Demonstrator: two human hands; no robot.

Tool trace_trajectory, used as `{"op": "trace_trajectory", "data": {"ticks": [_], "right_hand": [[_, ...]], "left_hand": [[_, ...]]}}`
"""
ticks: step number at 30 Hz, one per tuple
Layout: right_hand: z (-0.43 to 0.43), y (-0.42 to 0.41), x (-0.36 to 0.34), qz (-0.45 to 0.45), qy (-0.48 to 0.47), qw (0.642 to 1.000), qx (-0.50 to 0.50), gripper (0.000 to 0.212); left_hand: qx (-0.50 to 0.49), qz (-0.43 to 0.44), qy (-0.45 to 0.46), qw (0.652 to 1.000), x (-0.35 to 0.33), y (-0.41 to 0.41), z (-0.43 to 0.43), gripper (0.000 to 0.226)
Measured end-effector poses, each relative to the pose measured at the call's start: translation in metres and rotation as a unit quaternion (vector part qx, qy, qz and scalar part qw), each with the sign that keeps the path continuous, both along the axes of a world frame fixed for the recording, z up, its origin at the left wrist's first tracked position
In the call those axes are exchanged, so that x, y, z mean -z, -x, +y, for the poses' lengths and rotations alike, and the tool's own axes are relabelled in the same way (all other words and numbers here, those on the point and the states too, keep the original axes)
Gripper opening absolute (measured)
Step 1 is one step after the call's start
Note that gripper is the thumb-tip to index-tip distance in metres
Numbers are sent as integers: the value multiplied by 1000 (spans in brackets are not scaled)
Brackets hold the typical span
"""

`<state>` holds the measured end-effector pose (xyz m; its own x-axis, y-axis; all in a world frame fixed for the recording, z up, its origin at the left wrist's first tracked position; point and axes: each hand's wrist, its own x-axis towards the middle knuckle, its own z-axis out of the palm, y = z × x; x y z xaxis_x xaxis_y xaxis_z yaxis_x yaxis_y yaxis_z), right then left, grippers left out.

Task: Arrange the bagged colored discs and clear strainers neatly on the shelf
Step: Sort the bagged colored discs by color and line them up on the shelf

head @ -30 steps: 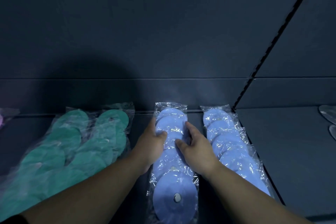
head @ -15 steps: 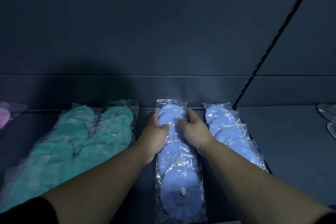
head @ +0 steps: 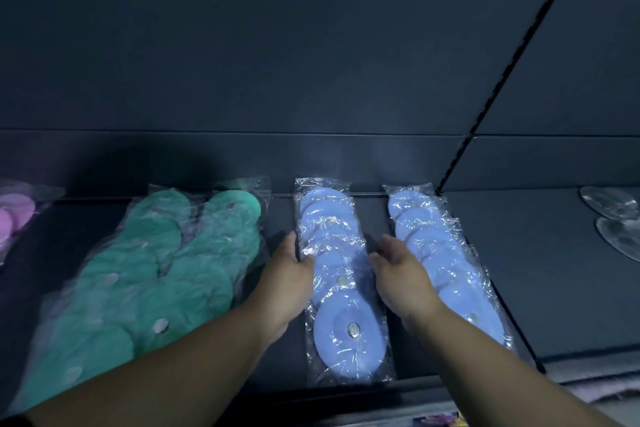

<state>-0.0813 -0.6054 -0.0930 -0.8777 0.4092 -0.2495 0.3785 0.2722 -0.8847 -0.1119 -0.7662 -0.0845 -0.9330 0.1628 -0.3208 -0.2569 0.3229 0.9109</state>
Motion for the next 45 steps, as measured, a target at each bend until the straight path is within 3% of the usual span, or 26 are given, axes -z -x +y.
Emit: {"op": "trace_trajectory", "data": {"ticks": [7, 13, 18, 22, 30, 36, 45], "right_hand": [[-8, -9, 8, 4, 45, 999, -5, 43], [-12, -10, 9, 23, 56, 998, -14, 32], [-10, -19, 5, 25, 43, 999, -17, 43], [-14, -44, 4, 27, 31, 999, 15, 43], [-39, -68, 3, 79, 53, 995, -18, 55], [-42, -66, 1, 102, 75, 992, -16, 54], [-30, -53, 4, 72, 17, 997, -29, 57]], "left_hand": [[7, -5, -9, 1000, 1, -12, 1, 42], [28, 13, 2, 1000, -3, -12, 0, 49], [25, 15, 13, 1000, 3, -7, -5, 31], [-27, -27, -22, 999, 15, -30, -8, 65], [-27, -39, -83, 995, 22, -55, -1, 83], [-3, -2, -40, 999, 19, -56, -2, 78], [9, 30, -4, 1000, 21, -53, 7, 75]]}}
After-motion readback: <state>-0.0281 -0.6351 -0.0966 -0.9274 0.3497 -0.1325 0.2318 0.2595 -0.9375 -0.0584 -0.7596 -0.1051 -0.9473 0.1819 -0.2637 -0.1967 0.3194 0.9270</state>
